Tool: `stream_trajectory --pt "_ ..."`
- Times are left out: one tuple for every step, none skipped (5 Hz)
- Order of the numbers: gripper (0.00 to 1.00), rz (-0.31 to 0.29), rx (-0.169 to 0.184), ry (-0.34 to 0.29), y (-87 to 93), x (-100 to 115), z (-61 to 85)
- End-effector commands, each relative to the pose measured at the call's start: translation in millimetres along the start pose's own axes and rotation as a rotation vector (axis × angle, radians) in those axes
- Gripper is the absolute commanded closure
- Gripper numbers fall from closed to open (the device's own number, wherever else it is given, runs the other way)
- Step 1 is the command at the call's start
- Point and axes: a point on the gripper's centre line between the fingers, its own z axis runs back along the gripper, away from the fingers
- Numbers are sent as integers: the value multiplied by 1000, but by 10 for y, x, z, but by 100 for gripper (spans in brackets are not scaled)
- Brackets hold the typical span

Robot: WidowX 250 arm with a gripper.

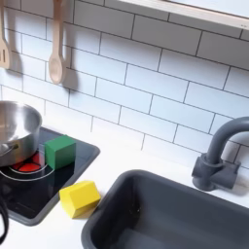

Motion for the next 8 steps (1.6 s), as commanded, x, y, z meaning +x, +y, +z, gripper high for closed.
stream_trajectory --pt "0 0 0 0 0 0 0" --pt "0 -7 6 -1 85 110 -12" --pt "0 -27 28 -7 178 258 -30" --pt "0 -59 7 -24 157 471 -64" --pt "0 -50 12 -8 155 688 -215" --pt "0 -7 27 -20 115 874 -308" --pt "0 97 55 -54 133 1016 -359" --pt "0 148 69 -74 143 1129 -399"
